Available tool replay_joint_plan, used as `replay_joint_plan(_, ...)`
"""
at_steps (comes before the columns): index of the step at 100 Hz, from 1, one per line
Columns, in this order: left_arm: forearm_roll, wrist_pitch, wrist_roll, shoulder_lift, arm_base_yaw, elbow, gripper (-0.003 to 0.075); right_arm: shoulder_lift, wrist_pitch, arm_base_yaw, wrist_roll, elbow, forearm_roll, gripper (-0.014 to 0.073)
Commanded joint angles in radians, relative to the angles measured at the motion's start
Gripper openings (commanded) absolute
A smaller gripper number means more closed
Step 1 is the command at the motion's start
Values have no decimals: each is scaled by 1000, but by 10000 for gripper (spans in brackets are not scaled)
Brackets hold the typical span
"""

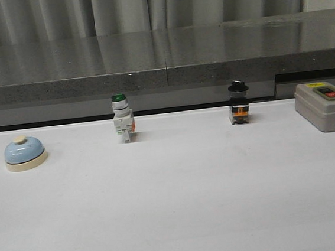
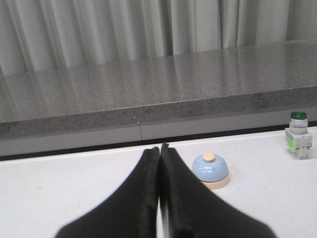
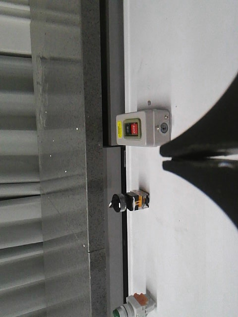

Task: Place and press bell with both arms

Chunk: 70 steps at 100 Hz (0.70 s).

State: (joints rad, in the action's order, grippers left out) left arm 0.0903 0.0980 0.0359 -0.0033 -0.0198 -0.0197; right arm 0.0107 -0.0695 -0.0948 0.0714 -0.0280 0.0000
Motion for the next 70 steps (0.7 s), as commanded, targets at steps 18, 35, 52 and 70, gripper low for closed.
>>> replay_joint_plan(18, -63, 105, -9, 196, 0, -250, -20, 19, 87, 6, -2, 15, 0, -60)
replay_joint_plan(35, -75, 201, -9, 431, 0, -453, -20, 19, 87, 6, -2, 15, 0, -60)
replay_joint_plan(52, -90, 276, -9, 664, 0, -635, -20, 19, 87, 6, -2, 15, 0, -60)
replay_joint_plan(70, -90, 392, -9, 876, 0, -780, -20, 19, 87, 6, -2, 15, 0, -60)
